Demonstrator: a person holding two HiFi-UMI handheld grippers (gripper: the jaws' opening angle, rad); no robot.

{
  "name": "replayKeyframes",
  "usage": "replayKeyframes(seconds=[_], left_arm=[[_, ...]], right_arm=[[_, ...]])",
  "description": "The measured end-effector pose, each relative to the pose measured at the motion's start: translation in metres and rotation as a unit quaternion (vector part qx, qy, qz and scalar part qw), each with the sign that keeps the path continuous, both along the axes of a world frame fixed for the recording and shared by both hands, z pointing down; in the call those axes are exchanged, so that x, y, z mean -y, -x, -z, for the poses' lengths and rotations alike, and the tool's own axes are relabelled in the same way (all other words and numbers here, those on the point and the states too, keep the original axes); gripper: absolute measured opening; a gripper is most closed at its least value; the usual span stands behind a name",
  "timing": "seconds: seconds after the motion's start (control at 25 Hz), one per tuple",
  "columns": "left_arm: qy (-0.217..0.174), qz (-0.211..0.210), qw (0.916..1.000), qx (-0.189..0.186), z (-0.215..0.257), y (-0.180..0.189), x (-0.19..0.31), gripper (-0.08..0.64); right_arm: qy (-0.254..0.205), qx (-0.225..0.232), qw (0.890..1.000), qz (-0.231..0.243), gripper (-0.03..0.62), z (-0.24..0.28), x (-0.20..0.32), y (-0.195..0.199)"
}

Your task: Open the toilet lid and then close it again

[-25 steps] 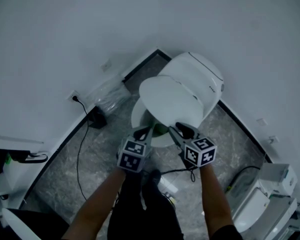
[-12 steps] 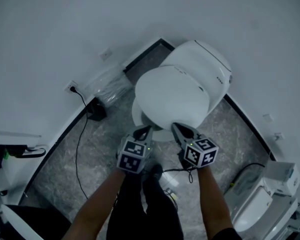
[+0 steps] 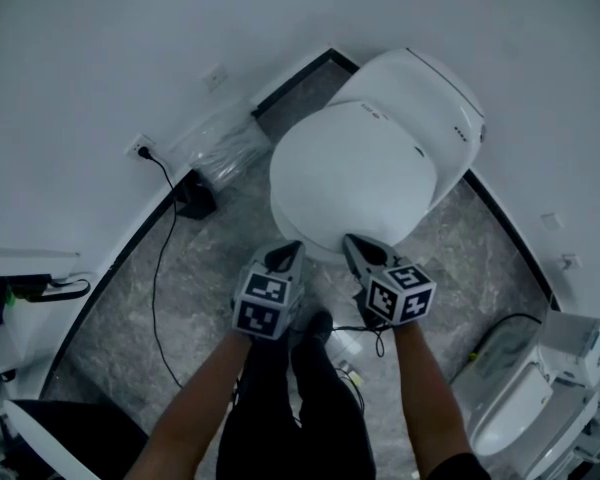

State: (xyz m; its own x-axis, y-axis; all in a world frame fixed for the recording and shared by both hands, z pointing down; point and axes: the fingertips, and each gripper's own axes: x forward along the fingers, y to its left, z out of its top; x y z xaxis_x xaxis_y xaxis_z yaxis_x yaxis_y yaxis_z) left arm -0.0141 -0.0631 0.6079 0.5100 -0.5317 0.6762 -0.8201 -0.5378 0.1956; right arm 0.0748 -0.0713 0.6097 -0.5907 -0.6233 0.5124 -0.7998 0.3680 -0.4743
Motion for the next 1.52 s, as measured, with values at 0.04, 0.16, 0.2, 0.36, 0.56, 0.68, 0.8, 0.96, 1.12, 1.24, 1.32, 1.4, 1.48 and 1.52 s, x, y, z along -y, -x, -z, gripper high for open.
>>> replayKeyframes(seconds=[0.04, 0.16, 0.2, 0.36, 0.56, 0.68, 0.8, 0.96, 1.12, 1.24, 1.32, 1.4, 1.48, 1.52], left_arm=[[0.003, 0.002, 1.0, -0.001, -0.003, 0.002, -0.001, 0.009], [0.008, 0.008, 0.9999, -0.002, -0.01, 0.007, -0.003, 0.008], [0.008, 0.008, 0.9999, -0.002, -0.012, 0.008, -0.003, 0.008], [0.009, 0.008, 0.9999, -0.004, -0.019, 0.008, -0.001, 0.008], [0.013, 0.005, 0.9999, -0.003, -0.031, 0.007, 0.003, 0.008], [0.02, -0.002, 0.9998, 0.003, -0.043, 0.005, 0.003, 0.009], [0.027, -0.006, 0.9996, 0.009, -0.056, 0.004, 0.003, 0.009], [0.038, -0.011, 0.9991, 0.017, -0.076, 0.002, 0.0, 0.008], [0.049, -0.012, 0.9985, 0.022, -0.093, 0.005, -0.005, 0.008], [0.052, -0.013, 0.9983, 0.023, -0.1, 0.007, -0.003, 0.009], [0.052, -0.014, 0.9983, 0.024, -0.103, 0.008, -0.001, 0.009], [0.053, -0.015, 0.9982, 0.025, -0.105, 0.009, 0.0, 0.009], [0.054, -0.015, 0.9981, 0.025, -0.106, 0.011, 0.0, 0.009], [0.055, -0.015, 0.9981, 0.025, -0.107, 0.012, 0.001, 0.009]], right_arm=[[0.004, -0.004, 1.0, 0.0, 0.013, -0.004, -0.001, 0.002], [0.015, -0.021, 1.0, 0.005, 0.012, -0.017, -0.002, 0.006], [0.019, -0.026, 0.999, 0.007, 0.012, -0.02, -0.003, 0.007], [0.032, -0.044, 0.998, 0.008, 0.012, -0.034, -0.003, 0.01], [0.052, -0.068, 0.996, 0.009, 0.012, -0.054, -0.004, 0.014], [0.065, -0.082, 0.994, 0.01, 0.012, -0.068, -0.007, 0.017], [0.073, -0.092, 0.993, 0.009, 0.012, -0.079, -0.008, 0.019], [0.083, -0.102, 0.991, 0.005, 0.012, -0.094, -0.01, 0.019], [0.094, -0.114, 0.989, 0.007, 0.012, -0.109, -0.012, 0.022], [0.1, -0.121, 0.988, 0.006, 0.012, -0.12, -0.012, 0.022], [0.107, -0.129, 0.986, 0.004, 0.012, -0.127, -0.012, 0.022], [0.115, -0.137, 0.984, 0.002, 0.012, -0.133, -0.013, 0.022], [0.121, -0.144, 0.982, 0.002, 0.012, -0.138, -0.013, 0.022], [0.123, -0.148, 0.981, 0.002, 0.012, -0.14, -0.013, 0.022]])
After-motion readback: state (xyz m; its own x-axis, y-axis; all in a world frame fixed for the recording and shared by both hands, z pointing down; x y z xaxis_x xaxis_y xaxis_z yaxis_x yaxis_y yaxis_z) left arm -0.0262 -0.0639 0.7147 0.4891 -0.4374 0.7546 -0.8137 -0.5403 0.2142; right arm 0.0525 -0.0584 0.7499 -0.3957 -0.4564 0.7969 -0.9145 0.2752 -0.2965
